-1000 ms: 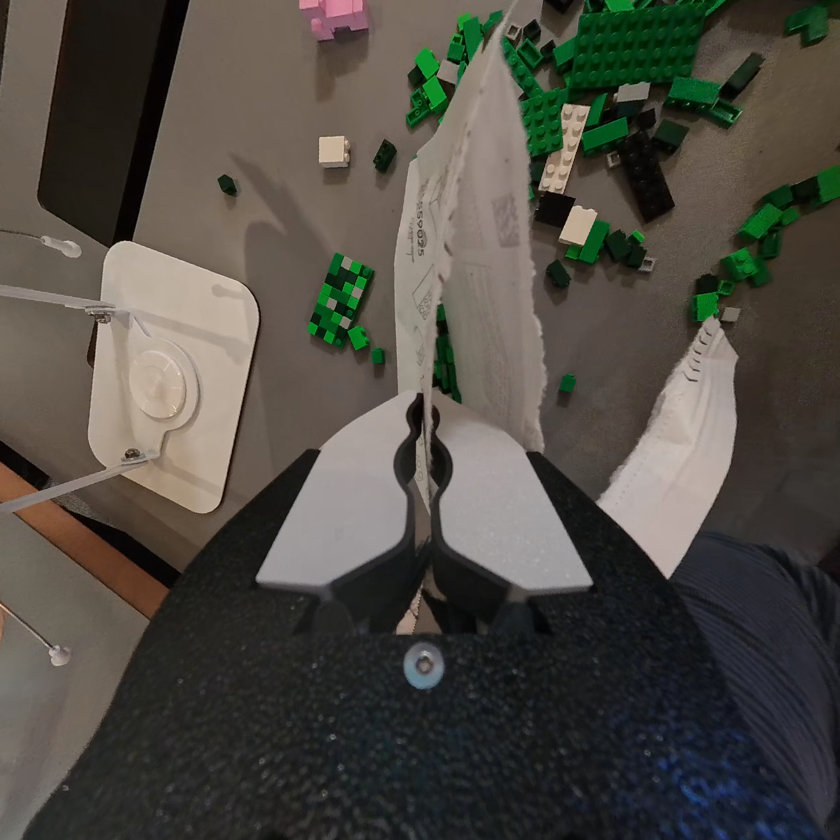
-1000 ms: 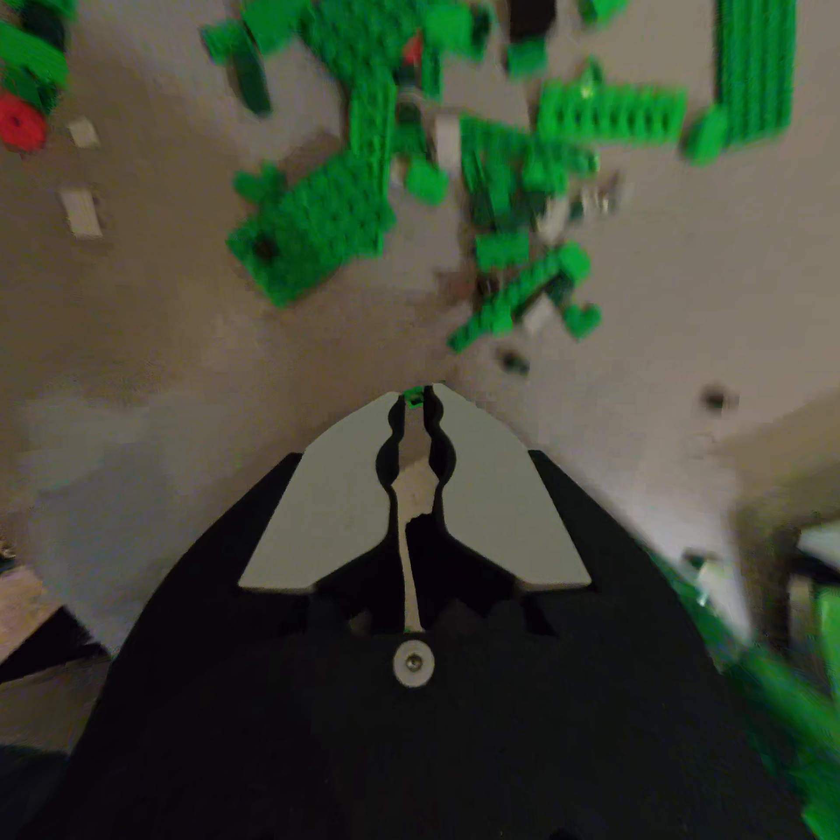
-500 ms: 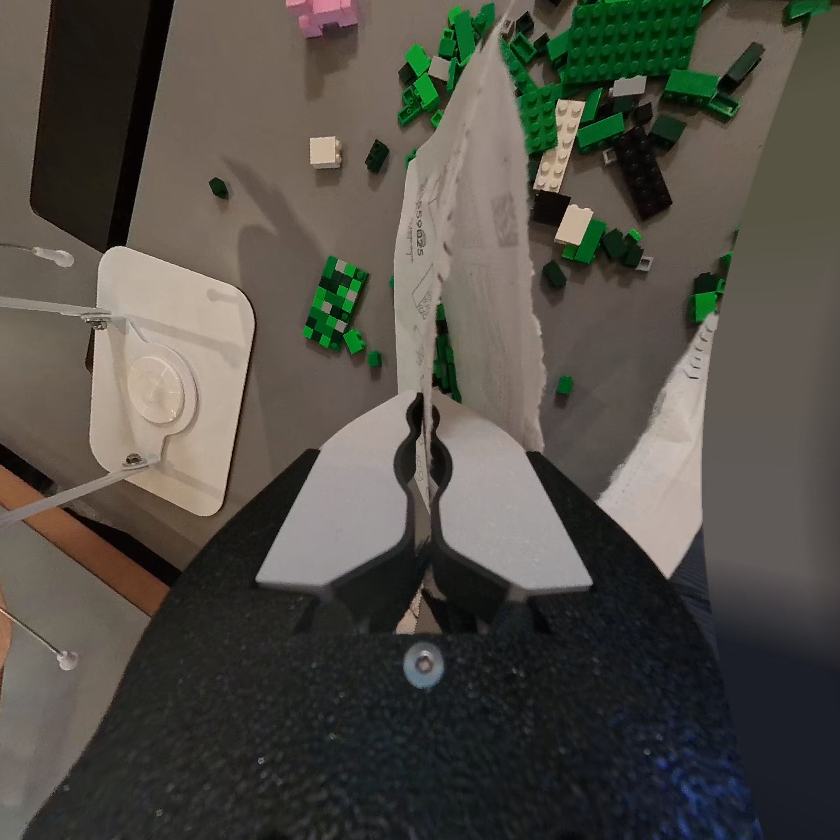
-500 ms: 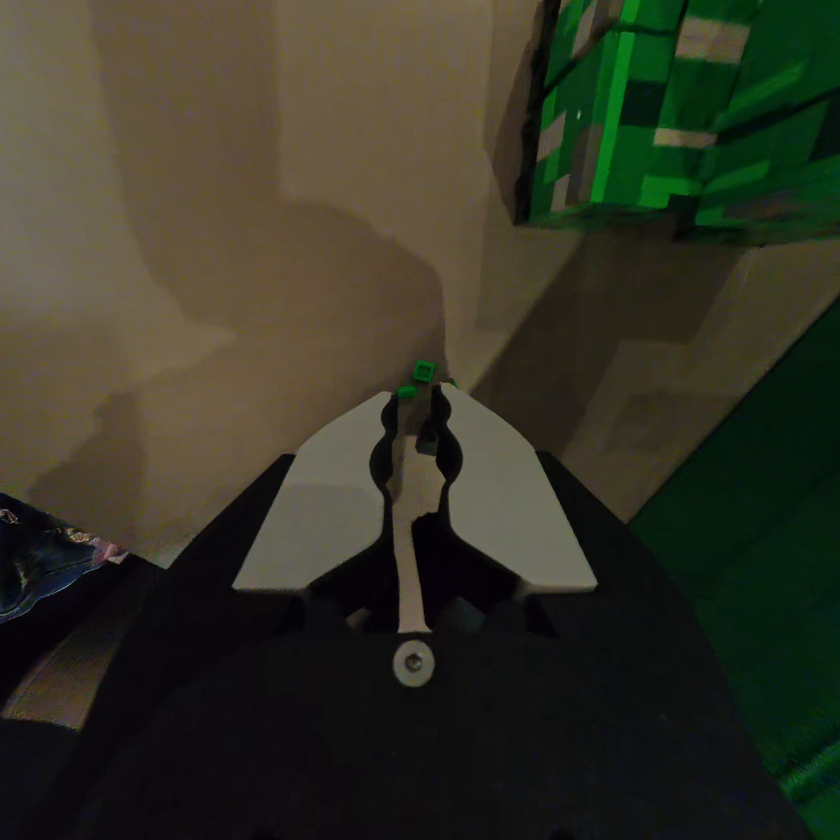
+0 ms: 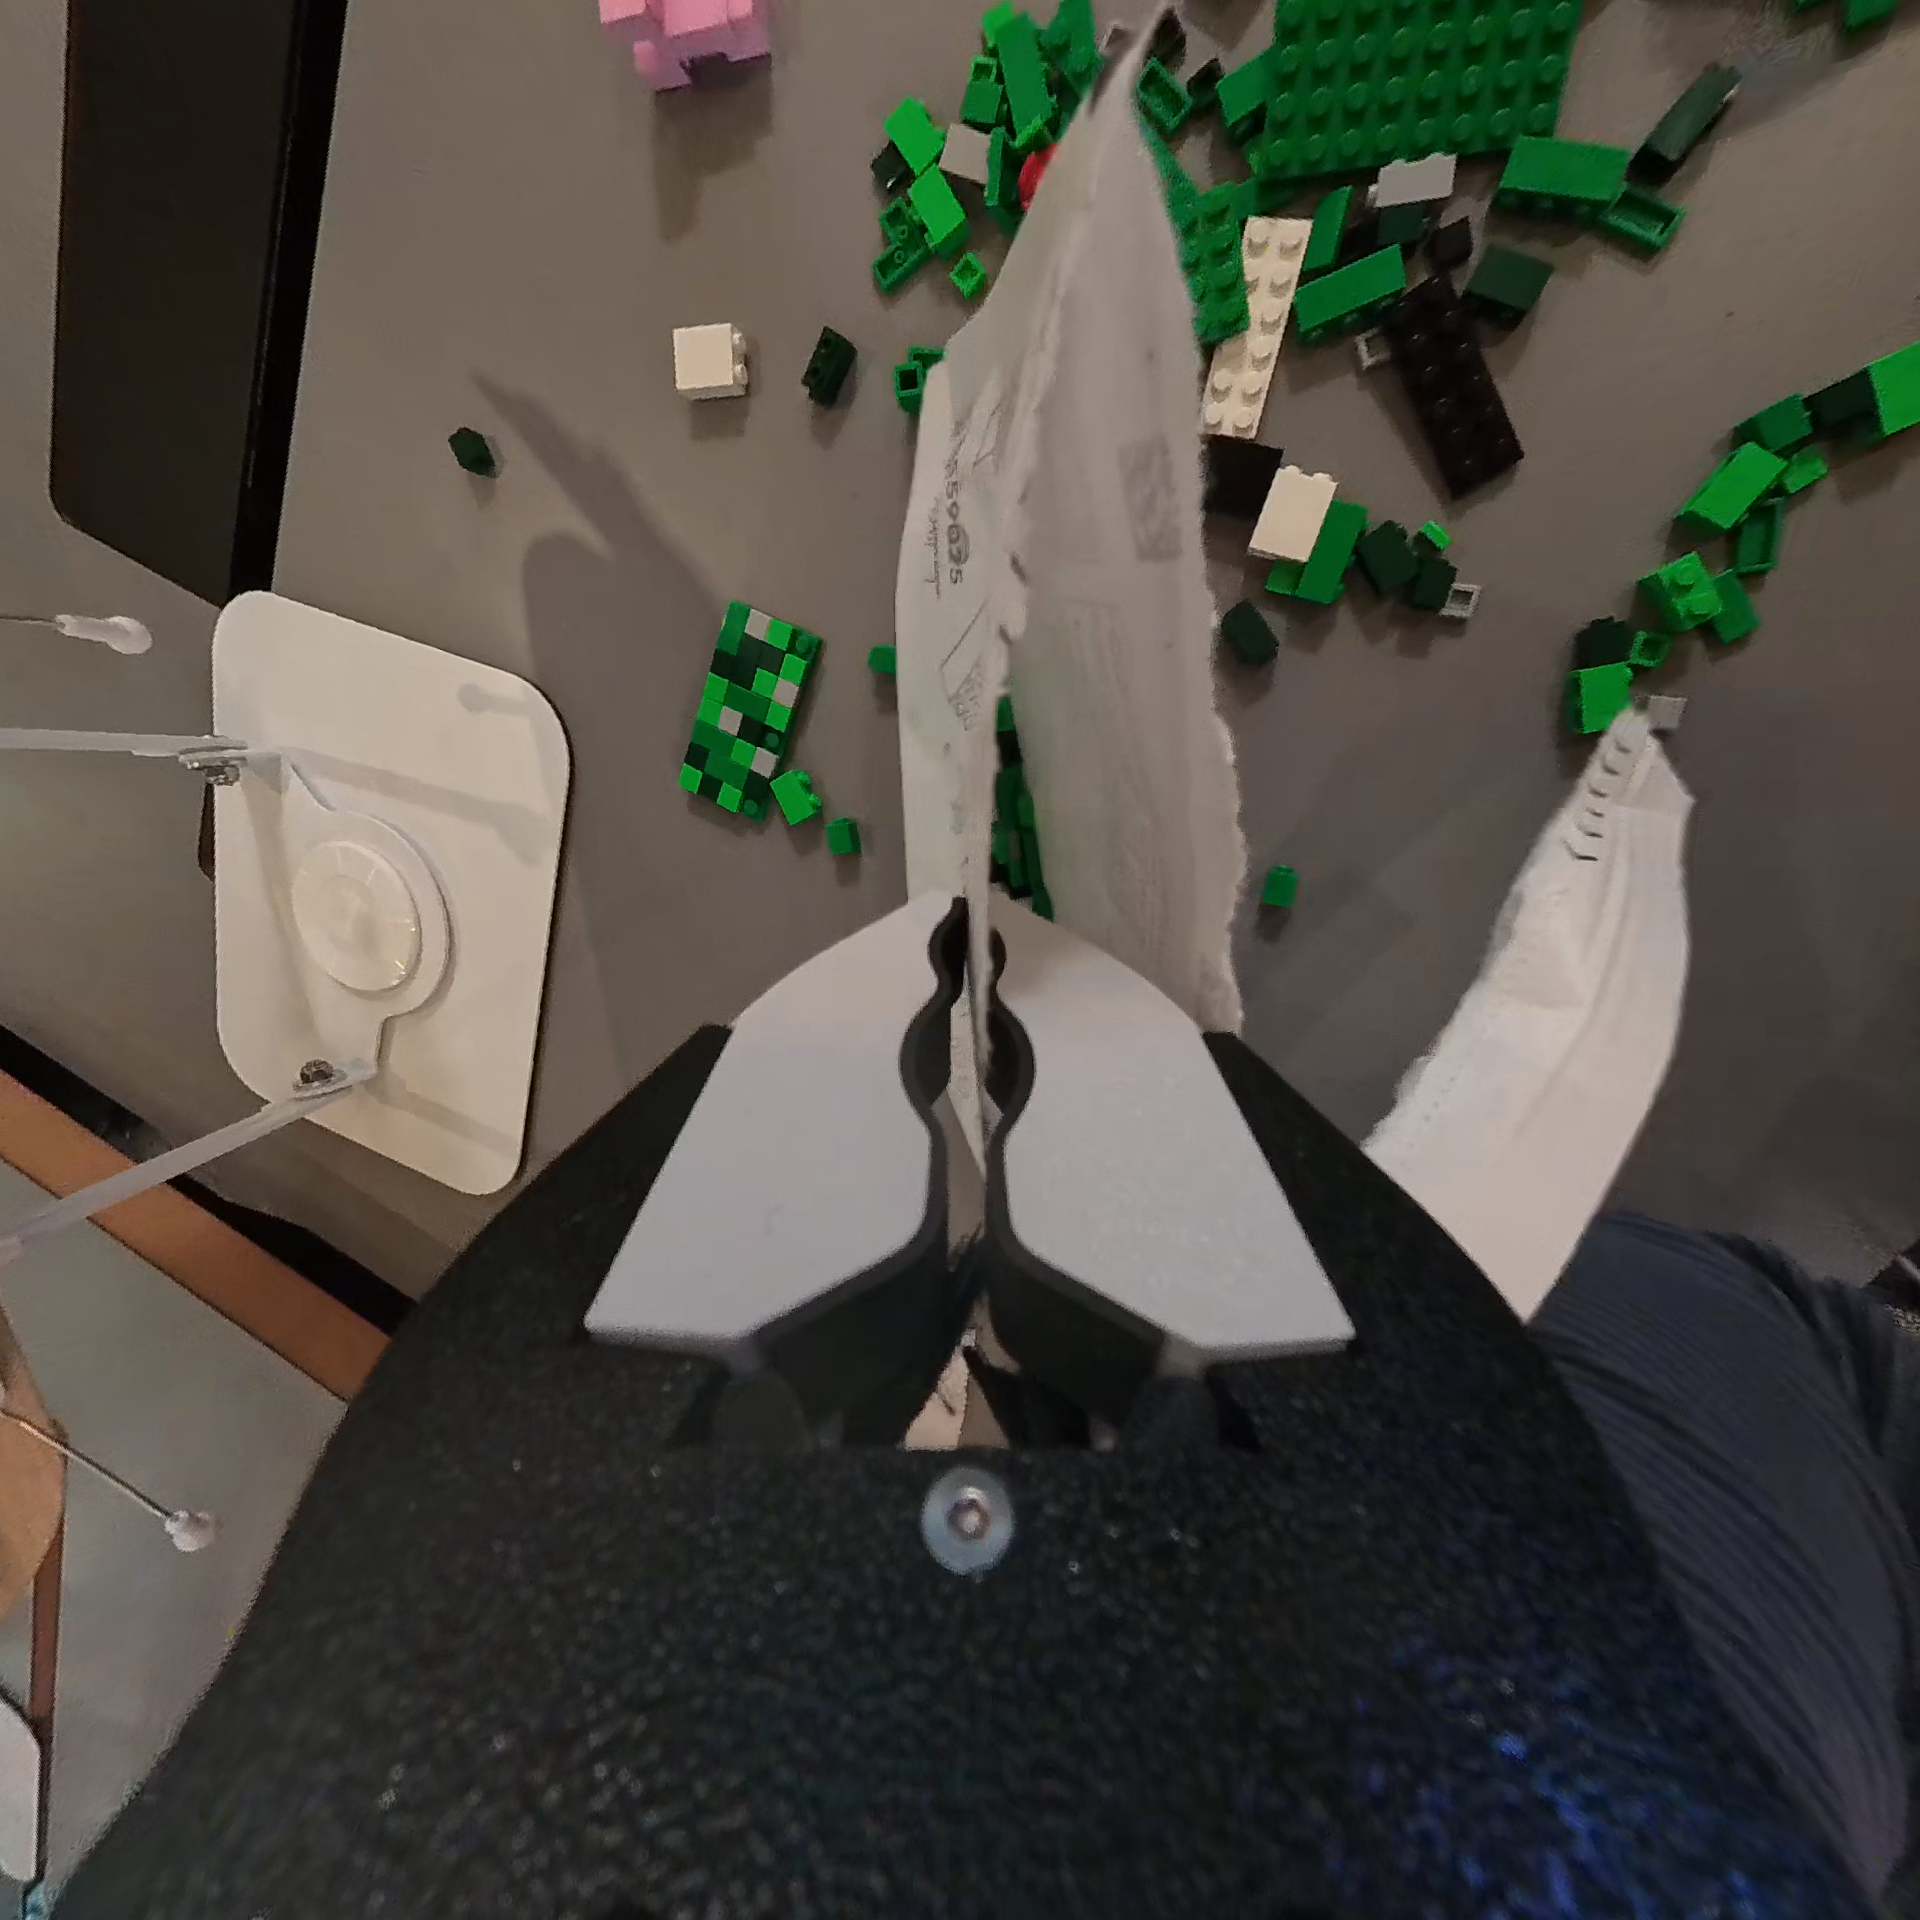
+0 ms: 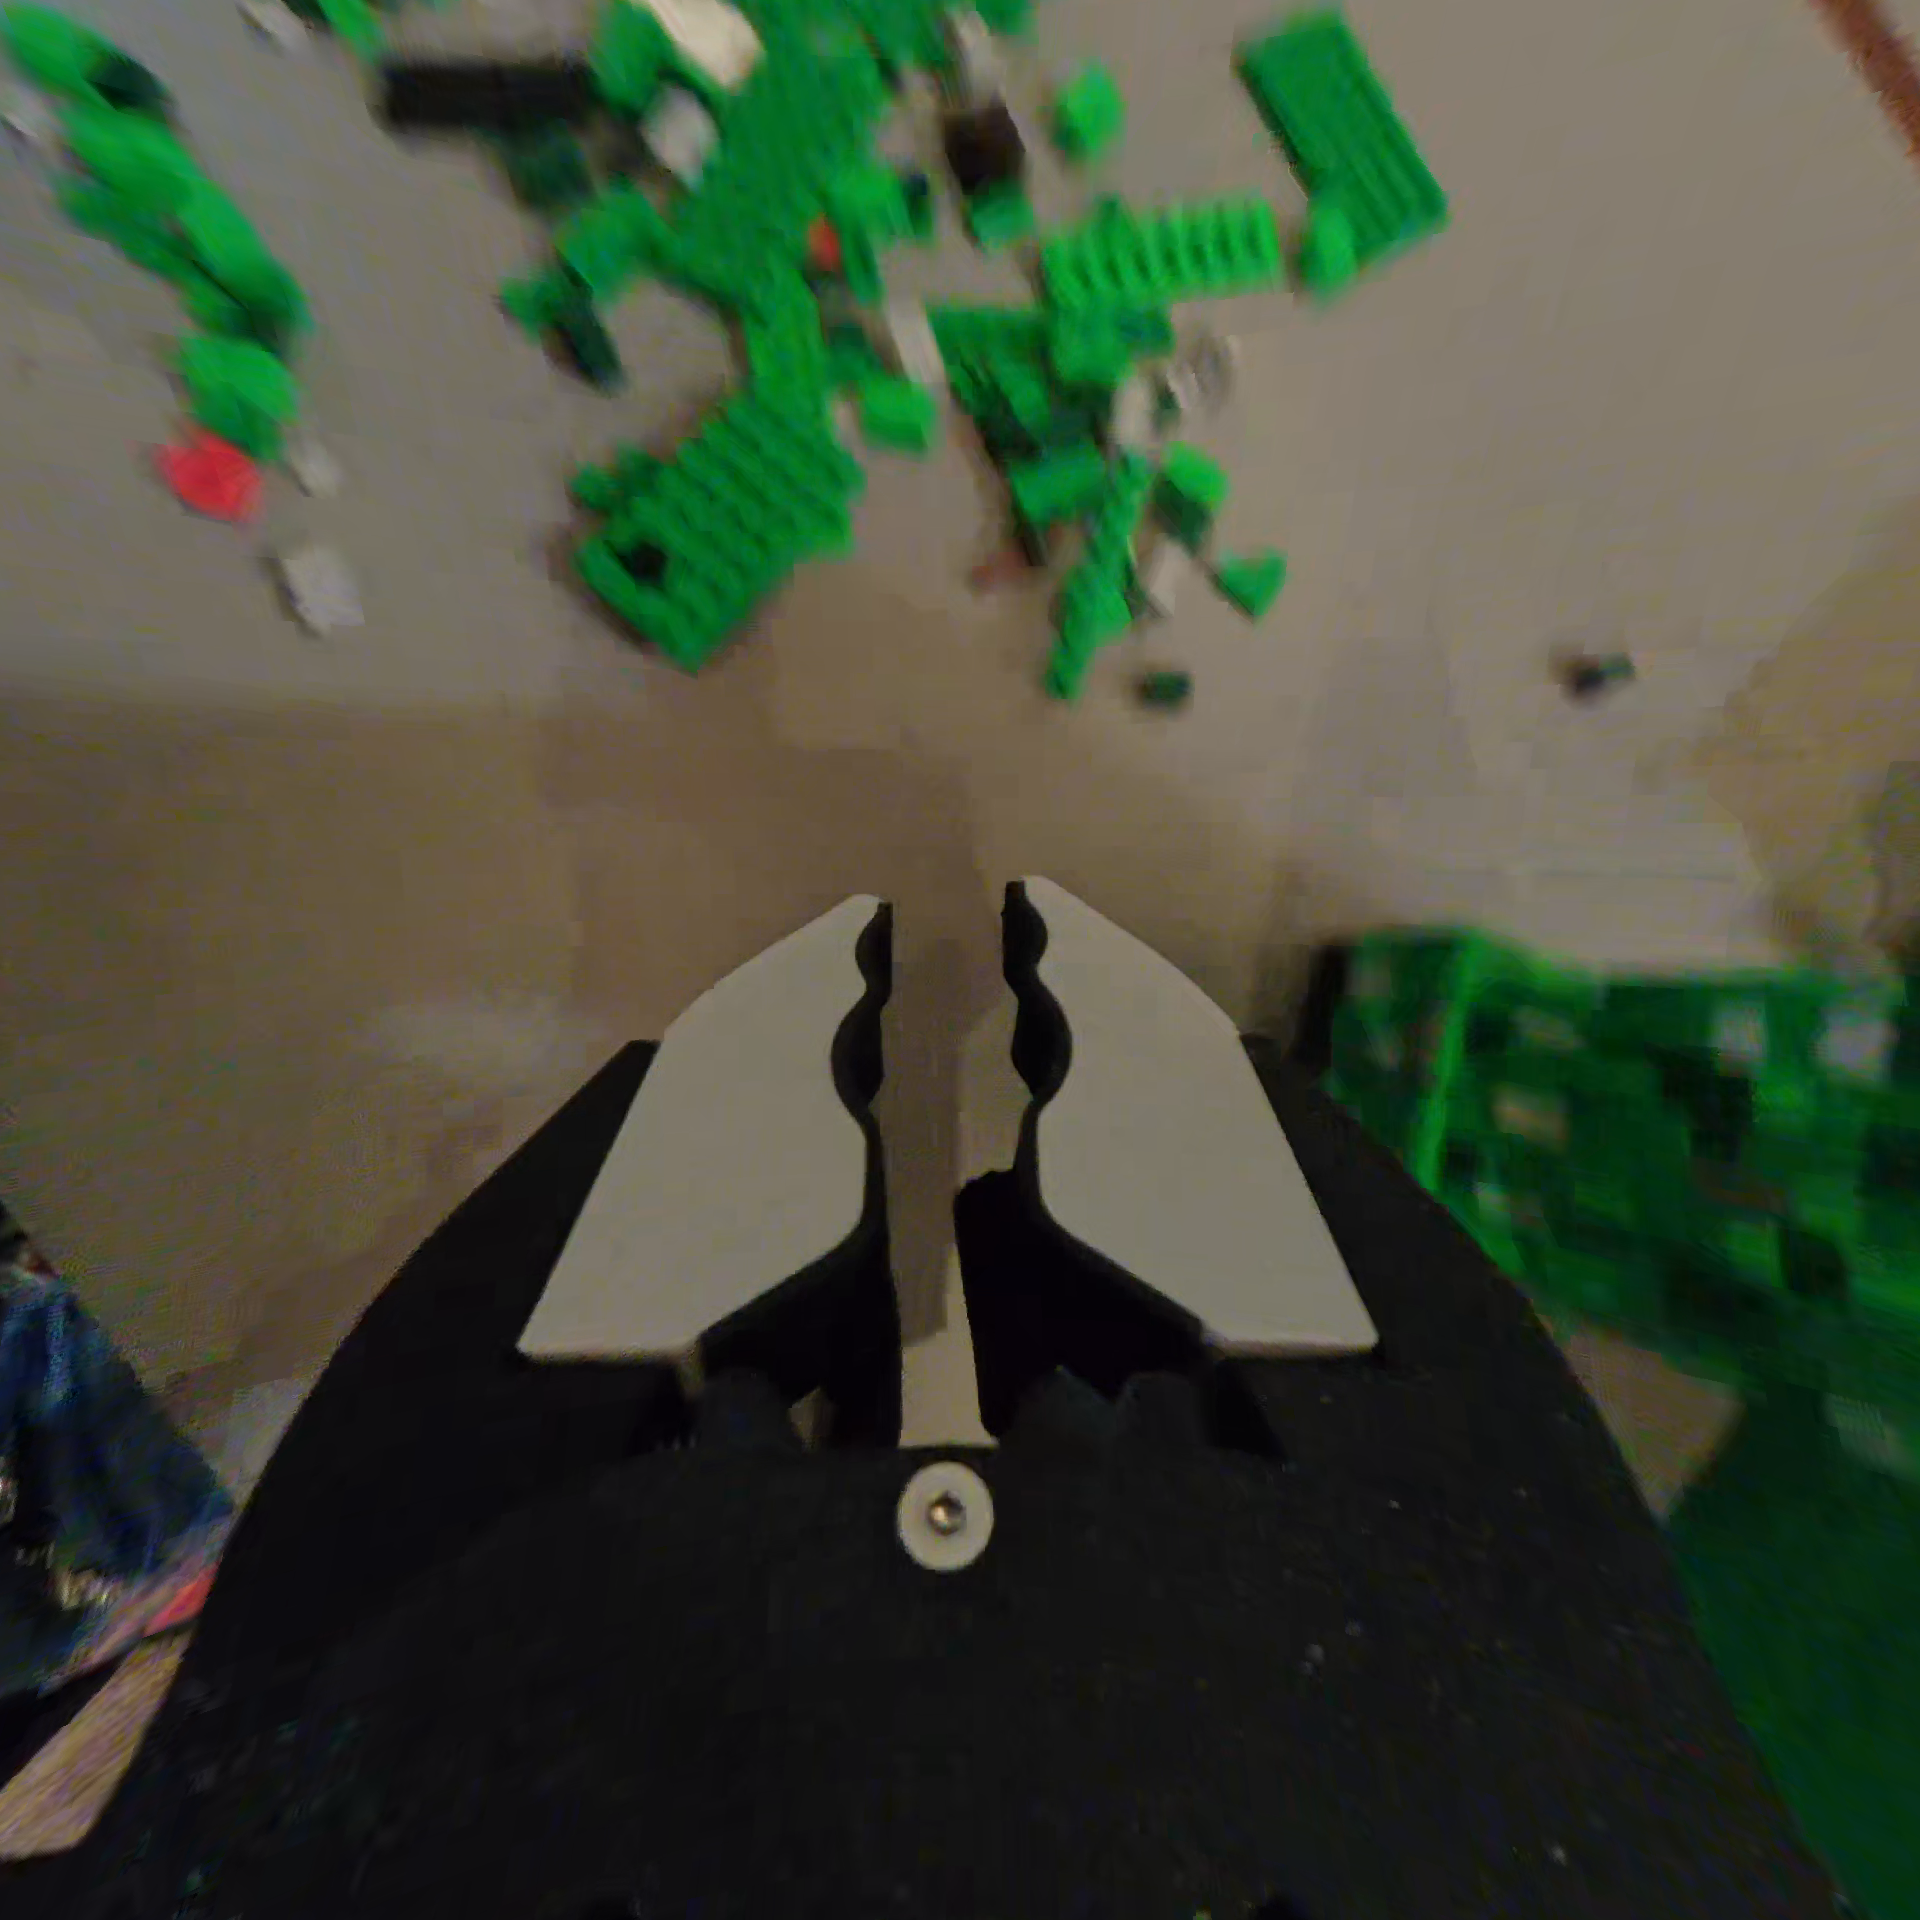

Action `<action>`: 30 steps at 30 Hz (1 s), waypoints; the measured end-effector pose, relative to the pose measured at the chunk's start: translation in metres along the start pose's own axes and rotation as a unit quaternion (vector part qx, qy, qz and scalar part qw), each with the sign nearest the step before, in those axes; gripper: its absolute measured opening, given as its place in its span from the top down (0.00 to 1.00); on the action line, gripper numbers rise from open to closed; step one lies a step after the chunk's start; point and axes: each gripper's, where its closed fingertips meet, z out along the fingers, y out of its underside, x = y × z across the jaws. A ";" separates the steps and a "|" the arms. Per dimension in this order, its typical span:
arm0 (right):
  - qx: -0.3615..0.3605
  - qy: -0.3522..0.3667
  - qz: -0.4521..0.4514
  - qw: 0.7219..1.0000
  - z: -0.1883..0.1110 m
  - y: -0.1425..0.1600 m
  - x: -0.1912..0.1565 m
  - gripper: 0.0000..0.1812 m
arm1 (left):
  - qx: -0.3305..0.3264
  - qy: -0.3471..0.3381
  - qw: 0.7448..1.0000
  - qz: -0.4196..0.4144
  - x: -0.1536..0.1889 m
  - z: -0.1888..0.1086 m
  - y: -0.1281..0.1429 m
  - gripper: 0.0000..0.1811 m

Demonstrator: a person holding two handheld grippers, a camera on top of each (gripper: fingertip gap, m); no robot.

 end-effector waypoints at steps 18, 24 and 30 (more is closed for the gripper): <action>0.197 -0.167 -0.017 0.966 0.050 -0.096 -0.035 0.91 | -0.002 -0.018 1.000 0.012 -0.006 0.003 -0.006 1.00; 0.196 -0.132 -0.033 0.971 0.059 -0.096 -0.030 0.91 | 0.001 -0.020 1.000 0.000 -0.010 0.001 -0.001 1.00; 0.177 -0.066 -0.005 0.982 0.072 -0.083 -0.002 0.89 | 0.004 -0.015 1.000 -0.014 -0.013 0.000 0.006 1.00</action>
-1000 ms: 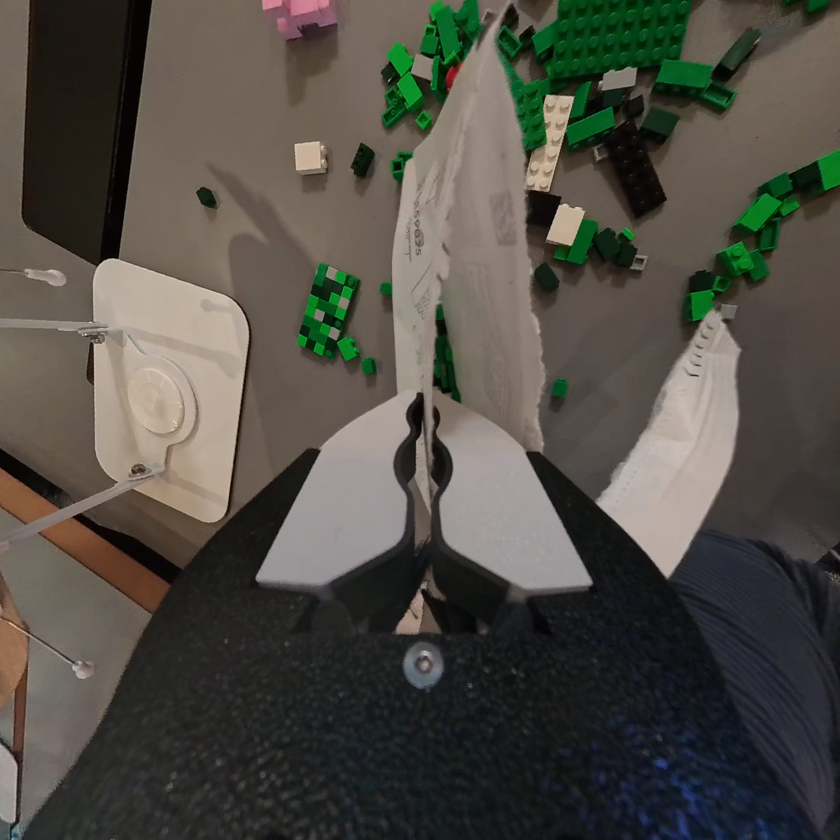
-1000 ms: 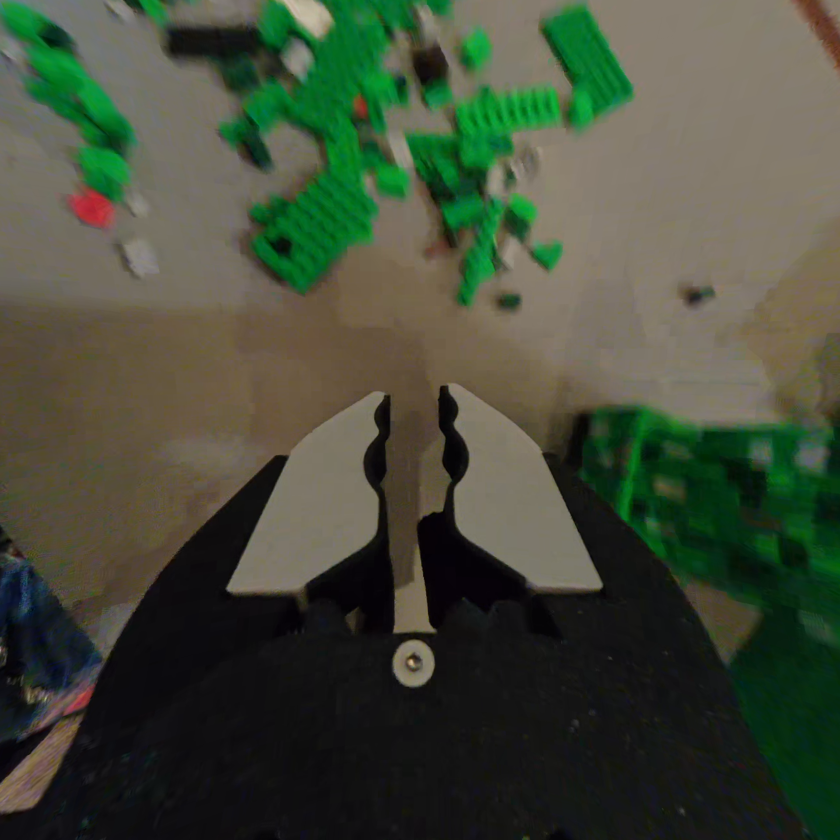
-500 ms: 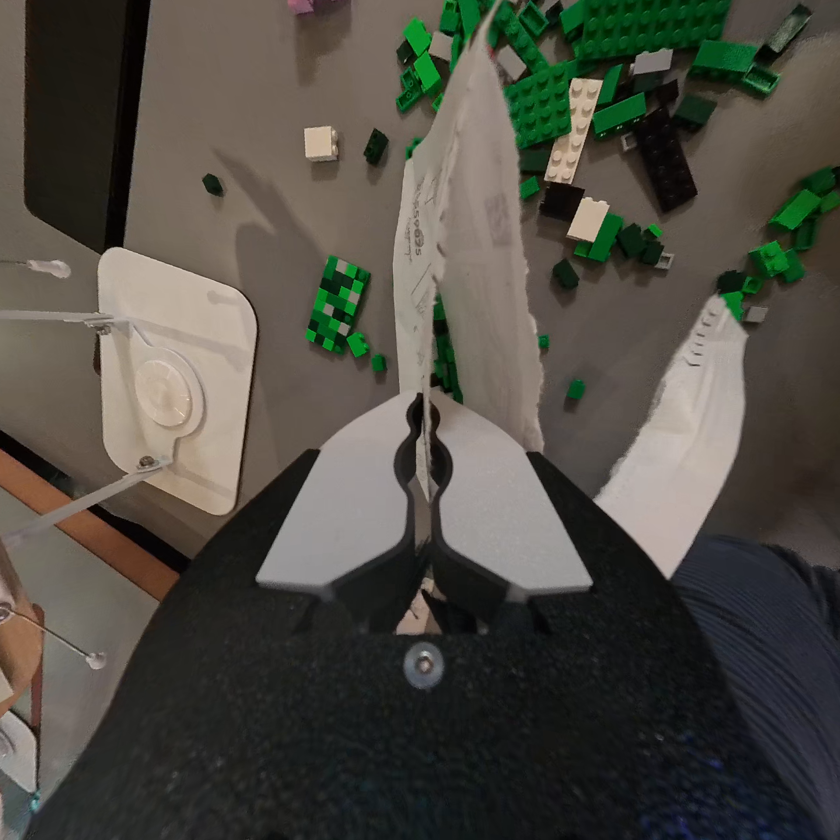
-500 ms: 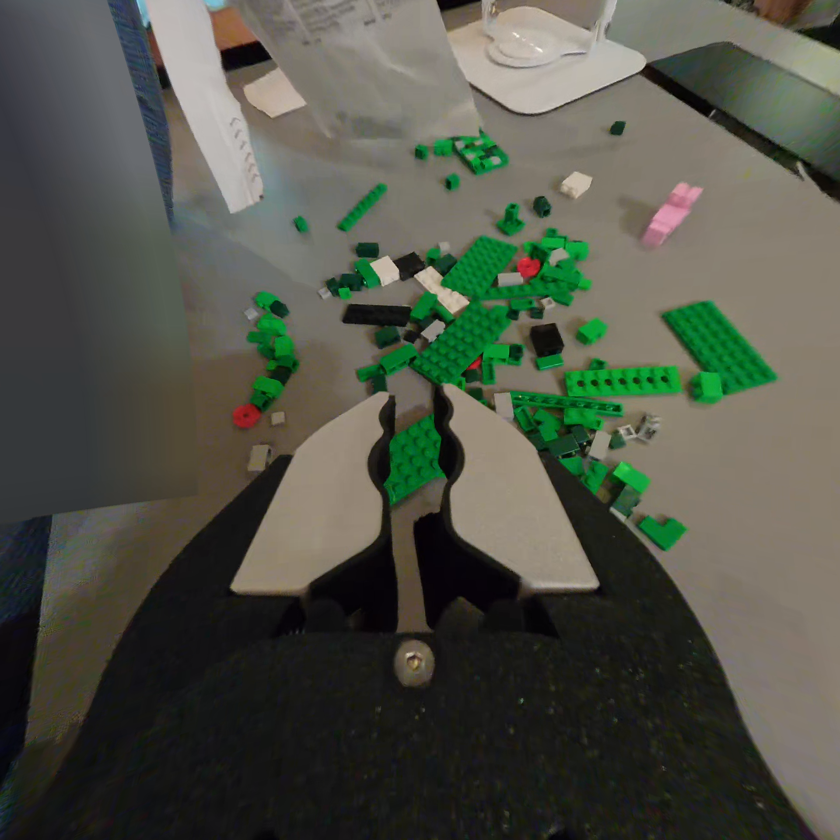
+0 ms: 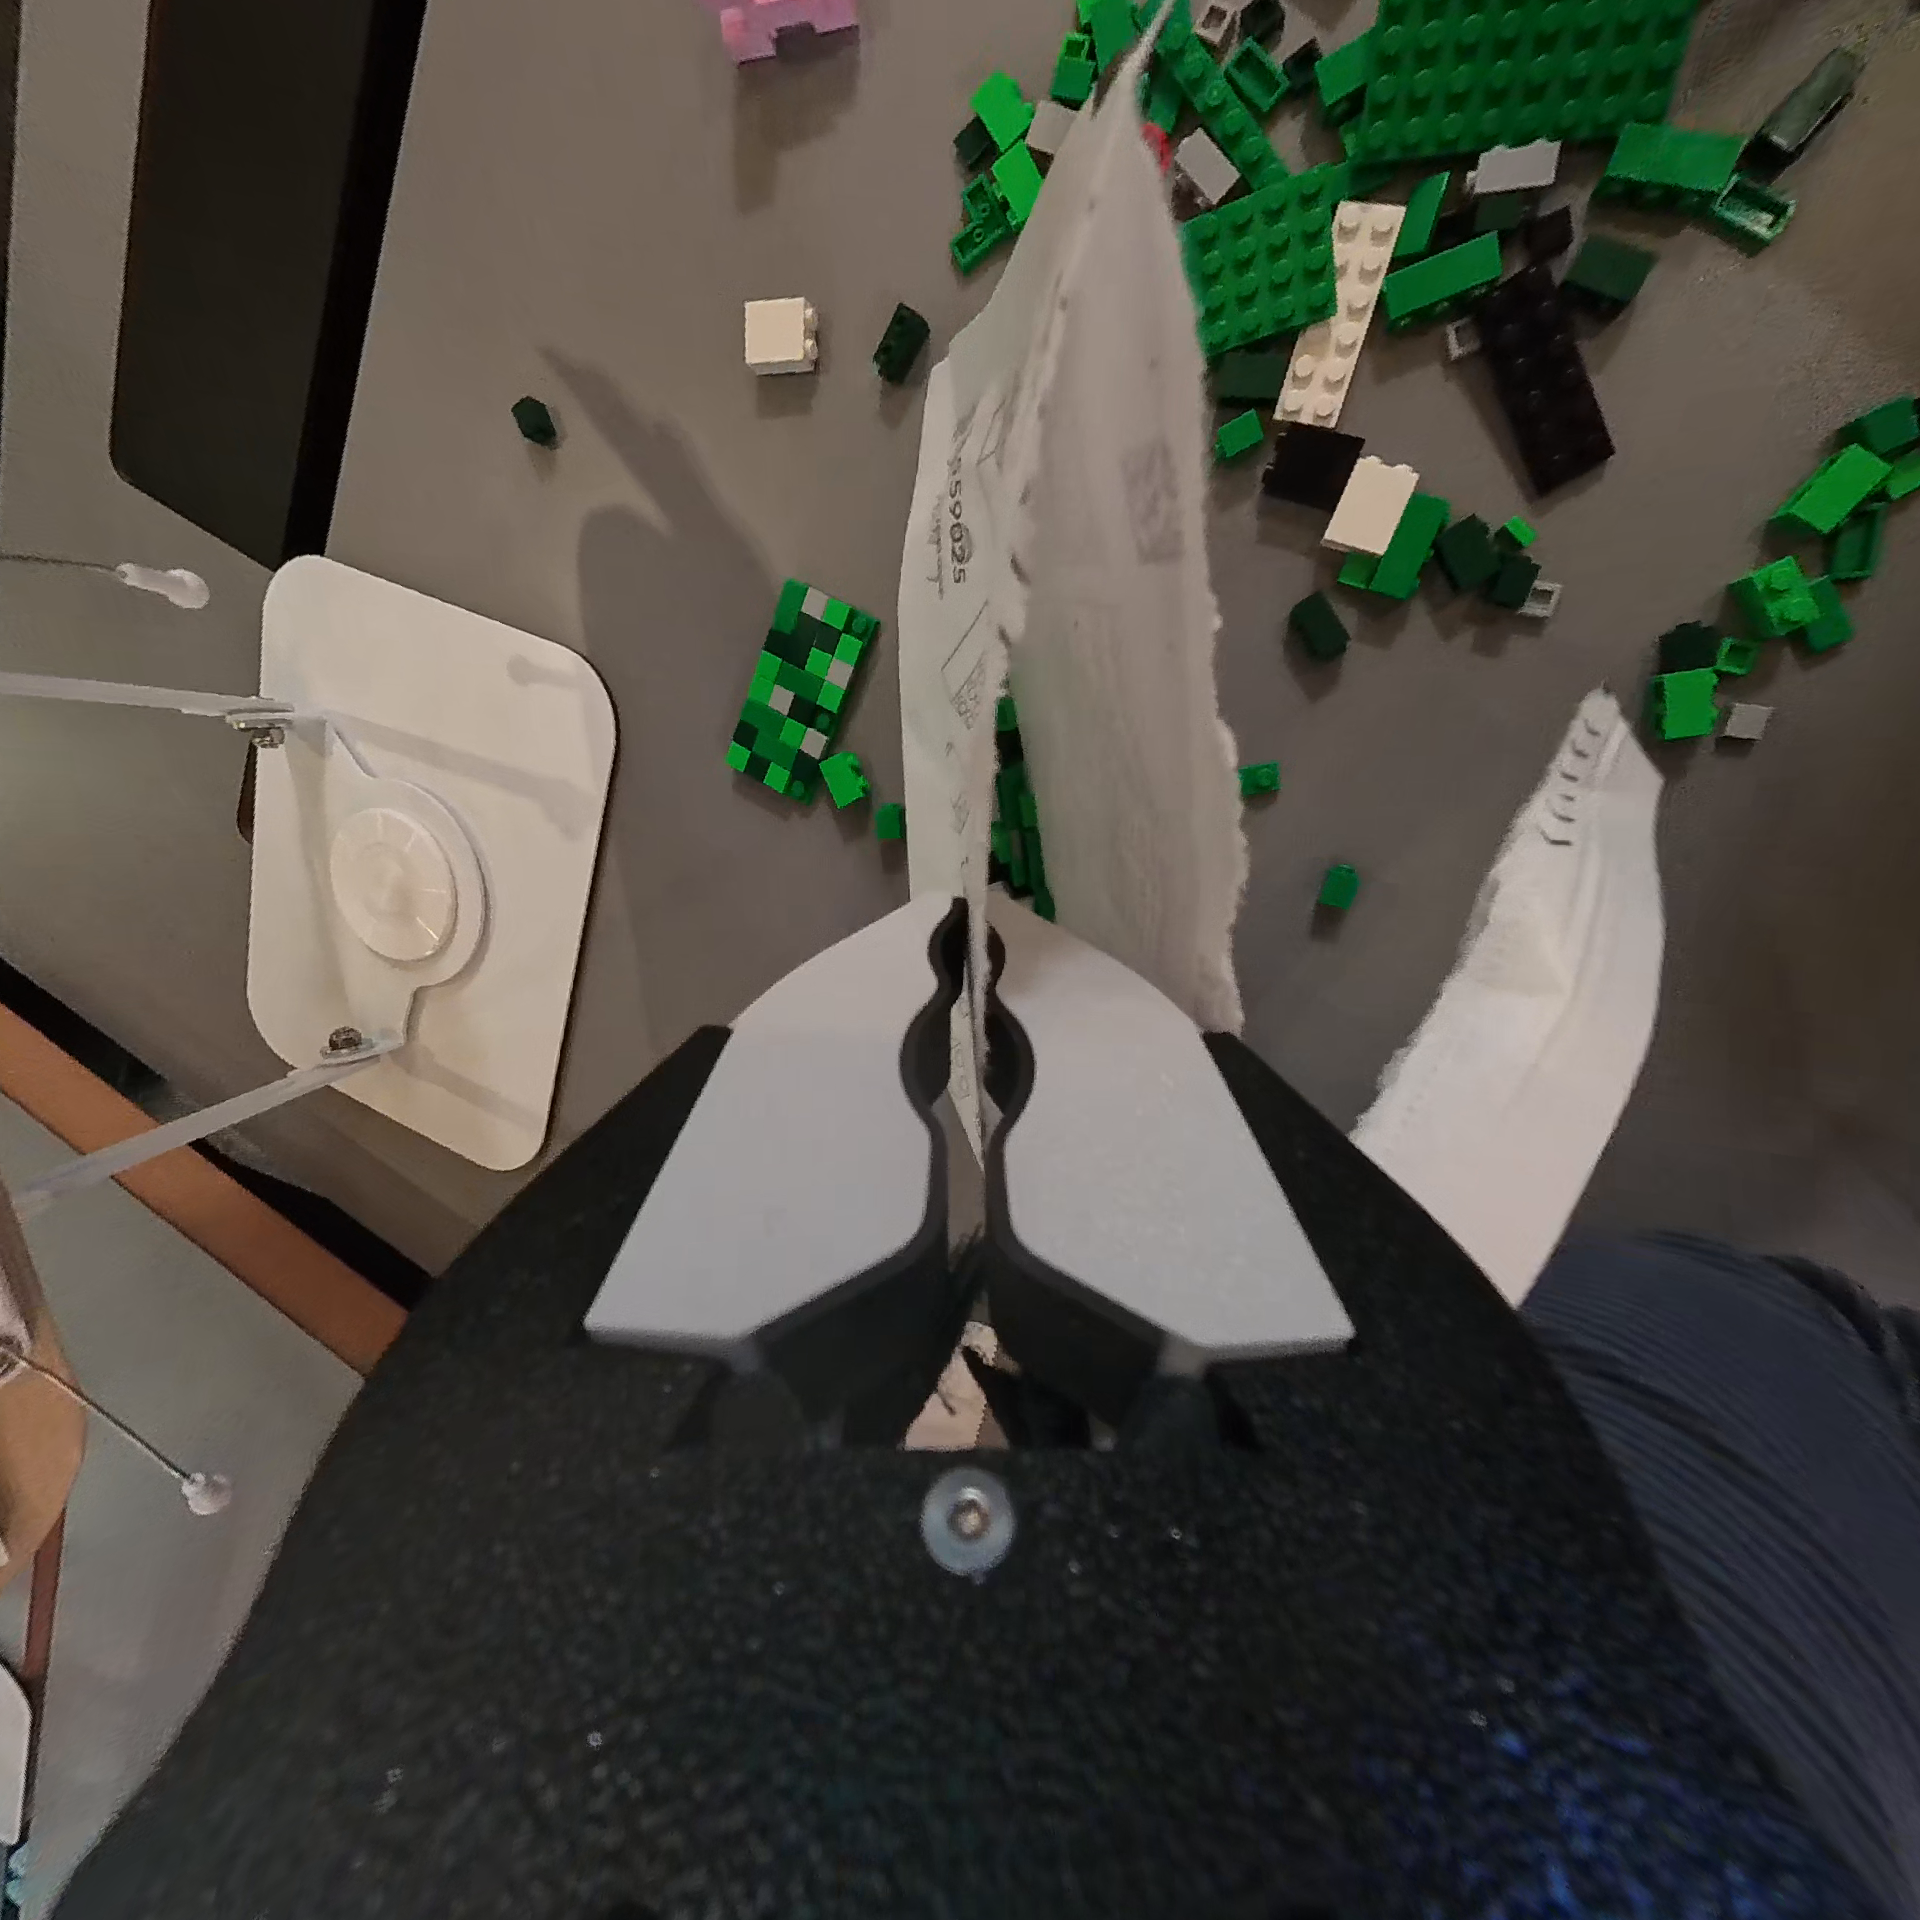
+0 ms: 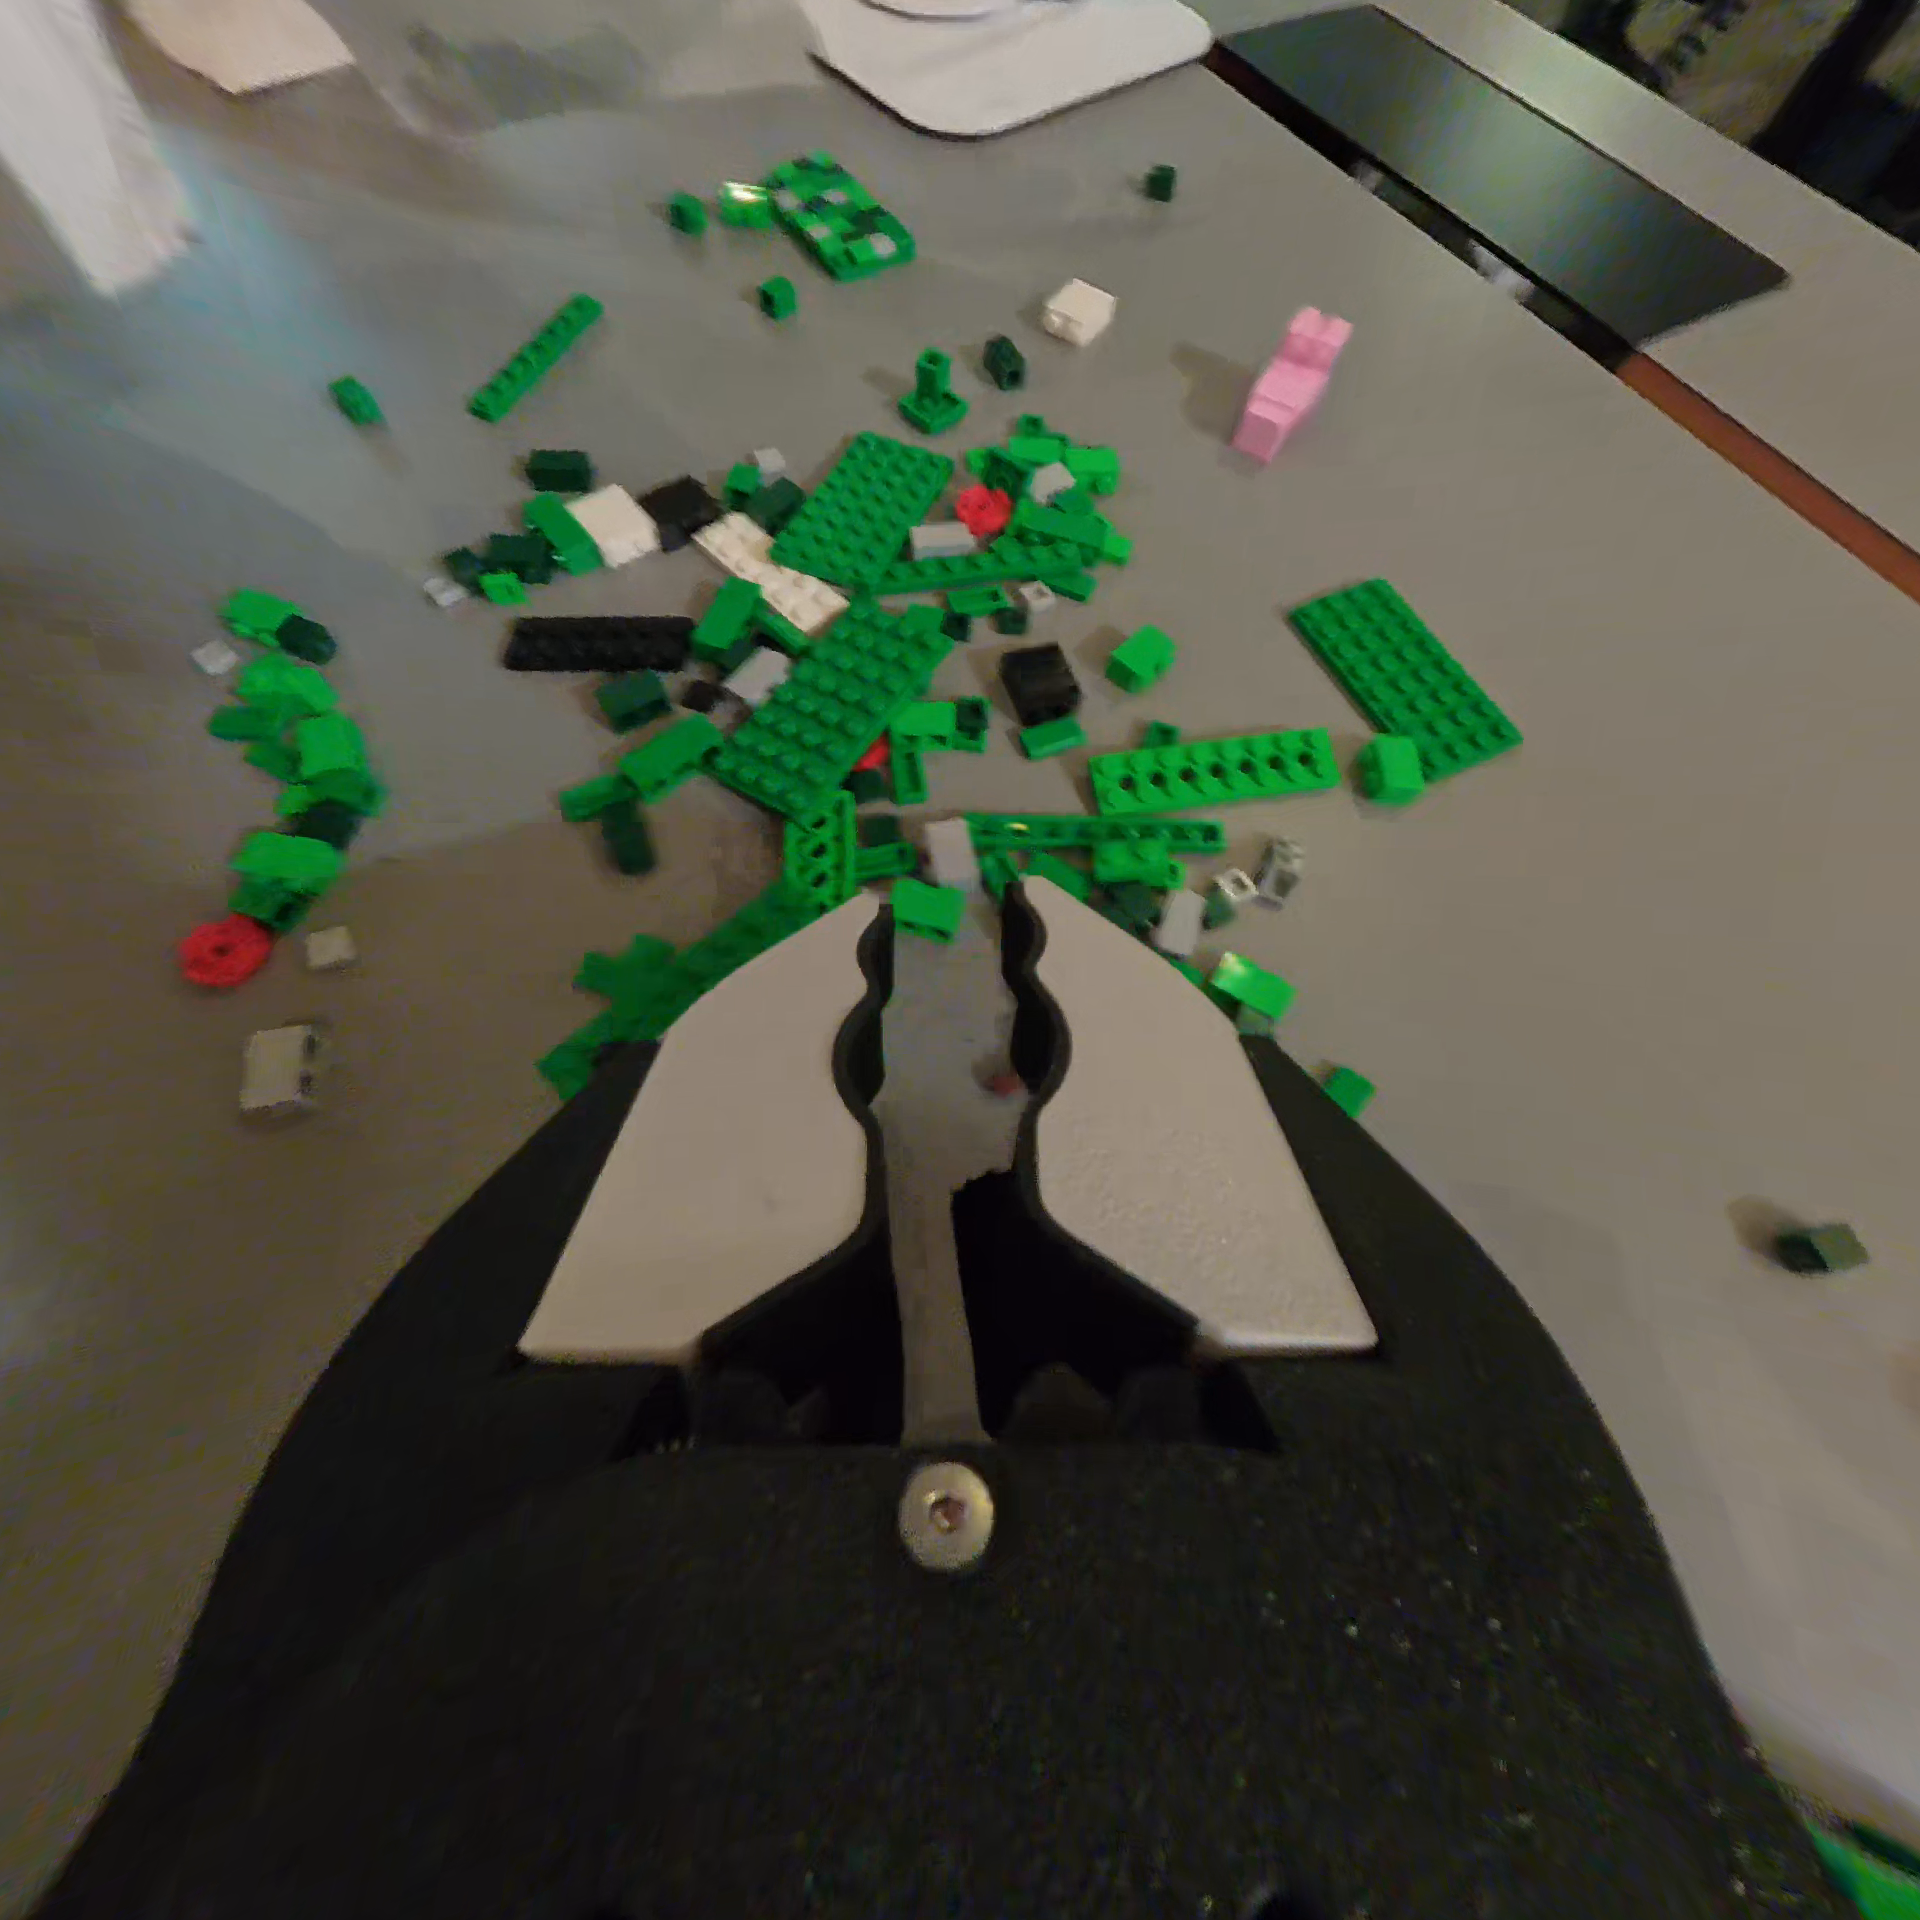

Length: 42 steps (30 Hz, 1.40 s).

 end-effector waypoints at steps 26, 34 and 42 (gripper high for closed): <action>-0.001 0.003 0.040 0.999 -0.021 0.030 0.008 0.86 | 0.032 0.021 0.999 0.015 0.007 -0.005 -0.006 1.00; 0.008 -0.111 0.010 0.994 -0.004 0.009 -0.052 0.81 | 0.034 0.026 0.999 0.018 0.009 -0.005 -0.007 1.00; -0.086 -0.084 -0.009 0.993 0.024 0.007 -0.039 0.87 | 0.037 0.028 0.999 0.017 0.010 -0.006 -0.006 1.00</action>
